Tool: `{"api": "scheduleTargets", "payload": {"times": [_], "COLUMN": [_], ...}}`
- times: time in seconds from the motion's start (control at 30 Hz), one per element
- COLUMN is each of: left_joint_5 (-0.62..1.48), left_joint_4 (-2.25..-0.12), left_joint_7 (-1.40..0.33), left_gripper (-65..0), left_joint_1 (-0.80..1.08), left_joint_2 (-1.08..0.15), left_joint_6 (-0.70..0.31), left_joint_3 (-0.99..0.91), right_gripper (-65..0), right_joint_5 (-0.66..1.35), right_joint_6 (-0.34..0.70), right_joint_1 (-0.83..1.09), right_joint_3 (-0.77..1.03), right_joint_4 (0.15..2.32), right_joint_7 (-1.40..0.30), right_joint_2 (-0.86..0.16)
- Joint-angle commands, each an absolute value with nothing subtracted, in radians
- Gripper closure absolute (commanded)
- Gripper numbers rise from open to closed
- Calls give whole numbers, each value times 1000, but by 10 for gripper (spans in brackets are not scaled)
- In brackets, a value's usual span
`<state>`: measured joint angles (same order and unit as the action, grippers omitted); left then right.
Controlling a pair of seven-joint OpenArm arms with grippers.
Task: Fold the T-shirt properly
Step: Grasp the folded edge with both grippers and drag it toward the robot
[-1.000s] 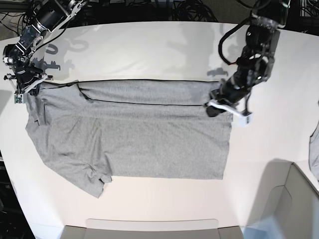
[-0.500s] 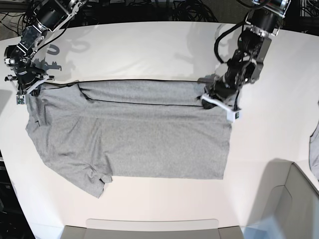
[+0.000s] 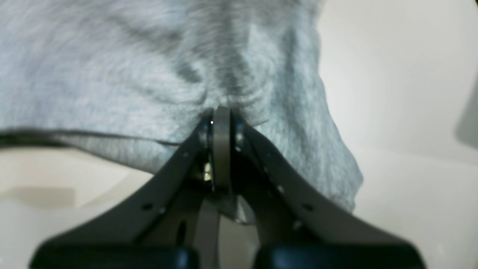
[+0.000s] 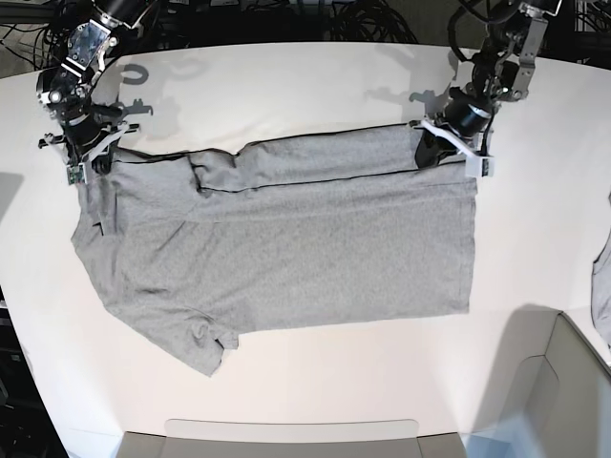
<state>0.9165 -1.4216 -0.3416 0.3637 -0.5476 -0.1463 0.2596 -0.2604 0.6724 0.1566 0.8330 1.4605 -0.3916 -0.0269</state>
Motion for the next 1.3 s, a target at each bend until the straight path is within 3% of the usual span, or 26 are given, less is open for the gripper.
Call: {"api": "scheduleTargets", "payload": {"times": [0.0,0.47,0.67,0.93,1.27], "left_joint_5": [843,746,748,750,753], "left_joint_4": [-1368,-1368,-1368,-1409,-1632], "left_joint_7": [-547,-449,-447,-460,-463], "left_gripper": [0,0,0,0,0], "left_joint_1": [430,579,645,641,638], "left_joint_2": [-572,-618,-630,-636,-602], "left_joint_6": [-54,-62,-64,-64,-56], "left_joint_3": [272,257,124,85,18], "right_gripper": [-13,-13,-13,-13,-13], "right_joint_5": [-311,-311,-311,-311,-309], "right_joint_6": [698,698,698,698,698], "right_joint_1": [176,323,371,334,223], "right_joint_3": [831,831,840,954,1096], "right_joint_4": [1452,1451,1448,1458,1478], "right_joint_7": [-492,-426,-352,-348,-346], "right_joint_2": [-24,-30,-10,27,39]}}
